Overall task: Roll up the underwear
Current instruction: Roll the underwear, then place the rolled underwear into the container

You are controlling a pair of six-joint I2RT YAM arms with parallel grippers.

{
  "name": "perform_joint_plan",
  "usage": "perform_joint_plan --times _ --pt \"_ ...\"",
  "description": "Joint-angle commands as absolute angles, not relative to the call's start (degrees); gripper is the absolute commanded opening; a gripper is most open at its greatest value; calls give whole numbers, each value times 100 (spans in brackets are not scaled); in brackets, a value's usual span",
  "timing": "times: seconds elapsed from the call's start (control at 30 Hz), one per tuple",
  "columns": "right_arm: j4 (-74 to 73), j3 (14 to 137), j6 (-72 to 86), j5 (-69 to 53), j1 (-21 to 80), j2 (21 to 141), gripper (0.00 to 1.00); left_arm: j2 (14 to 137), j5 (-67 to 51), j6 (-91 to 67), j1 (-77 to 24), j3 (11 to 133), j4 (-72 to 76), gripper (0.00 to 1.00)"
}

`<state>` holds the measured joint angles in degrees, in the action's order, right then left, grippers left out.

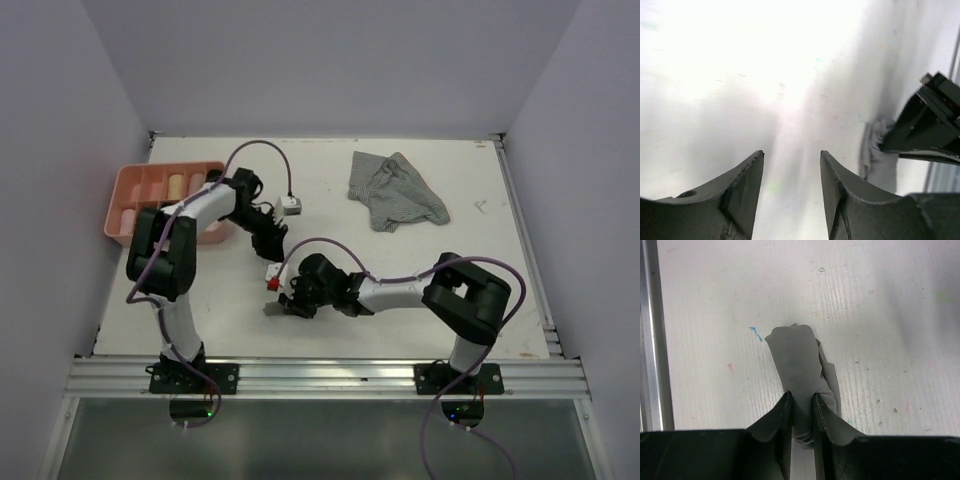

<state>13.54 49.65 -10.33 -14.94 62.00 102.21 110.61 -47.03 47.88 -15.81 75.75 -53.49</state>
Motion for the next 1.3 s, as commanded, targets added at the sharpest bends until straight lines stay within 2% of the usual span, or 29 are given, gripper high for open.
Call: perform_joint_plan --times 0.0,0.2,0.3,0.5,0.63,0.73,0.87,0.93,1.1,1.27 --pt "325 4772 -598 -1907 6135 10749 6 10337 -4860 4239 -1205 8103 -4545 53" --pt "88 5018 -343 -2135 5889 11065 7 9213 -4834 3463 -370 7692 -3236 53" --pt "18 5124 -229 -2267 5792 11267 7 8150 -4764 4406 -158 6911 -3128 54" --pt "-193 5326 -44 -2513 5704 11557 7 5944 -4518 7210 -158 4985 -4717 56" --pt "-185 5388 272 -2688 5625 11715 7 4715 -4316 8322 -167 4125 -5886 57" --pt "-70 5405 474 -2873 5485 11865 7 4247 -4315 8884 -176 3755 -6222 62" --pt "-44 5475 633 -3102 5379 12023 7 4140 -4211 9167 -342 3385 -6241 67" --pt "-70 5519 642 -3120 5344 12067 7 4157 -4079 8730 -684 3174 -5777 67" --pt "-35 5537 826 -3269 5326 12181 7 4446 -3034 6895 -2307 2927 -4126 67" --pt "88 5581 888 -3357 5326 12287 7 5211 -2163 5995 -3242 2892 -3130 68"
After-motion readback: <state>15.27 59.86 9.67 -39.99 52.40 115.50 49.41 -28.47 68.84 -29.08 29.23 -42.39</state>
